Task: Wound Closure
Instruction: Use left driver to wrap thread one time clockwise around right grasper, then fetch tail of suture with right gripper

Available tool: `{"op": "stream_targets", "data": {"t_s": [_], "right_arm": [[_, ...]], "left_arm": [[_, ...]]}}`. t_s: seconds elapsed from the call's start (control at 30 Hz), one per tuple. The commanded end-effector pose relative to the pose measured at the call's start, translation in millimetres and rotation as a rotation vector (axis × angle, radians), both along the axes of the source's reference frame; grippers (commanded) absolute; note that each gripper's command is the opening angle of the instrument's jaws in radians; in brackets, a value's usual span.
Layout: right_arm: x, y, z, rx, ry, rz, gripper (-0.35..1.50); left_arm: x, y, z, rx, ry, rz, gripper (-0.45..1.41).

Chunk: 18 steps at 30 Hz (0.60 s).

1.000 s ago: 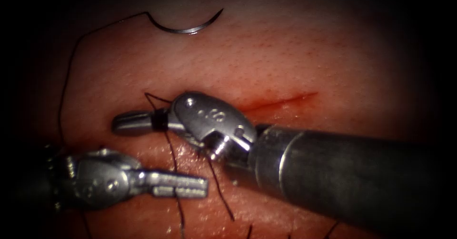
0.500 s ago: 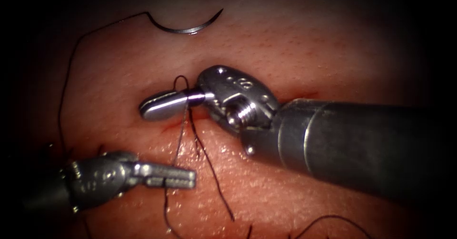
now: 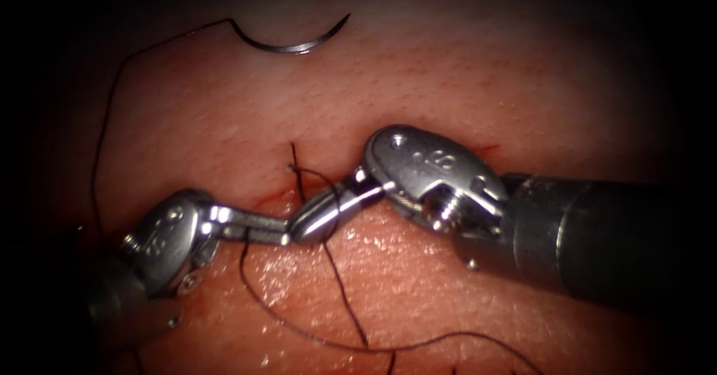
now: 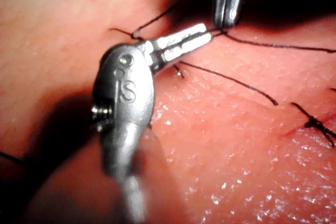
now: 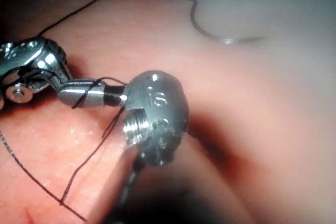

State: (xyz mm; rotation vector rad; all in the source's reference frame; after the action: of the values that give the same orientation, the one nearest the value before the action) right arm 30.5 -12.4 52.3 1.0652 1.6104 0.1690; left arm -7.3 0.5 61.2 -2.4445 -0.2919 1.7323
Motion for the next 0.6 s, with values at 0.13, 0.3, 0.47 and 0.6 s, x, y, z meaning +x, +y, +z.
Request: {"op": "stream_targets", "data": {"t_s": [0.13, 0.3, 0.47, 0.6], "right_arm": [[1.3, 0.5, 0.7, -0.109, 0.014, -0.133, -0.35], [2.6, 0.4, 0.9, -0.169, 0.02, -0.225, -0.35], [3.6, -0.5, 0.9, -0.233, 0.031, -0.322, -0.35], [4.4, -2.2, 1.1, -0.314, 0.034, -0.469, -0.03]], "left_arm": [[-1.4, 0.4, 0.9, 0.003, 0.006, -0.001, -0.45], [-2.9, -0.1, 1.5, 0.013, 0.031, 0.016, -0.45], [-4.1, -1.0, 2.5, 0.023, 0.054, 0.038, -0.45], [-3.7, -0.9, 3.2, 0.027, 0.057, 0.039, -0.45]]}}
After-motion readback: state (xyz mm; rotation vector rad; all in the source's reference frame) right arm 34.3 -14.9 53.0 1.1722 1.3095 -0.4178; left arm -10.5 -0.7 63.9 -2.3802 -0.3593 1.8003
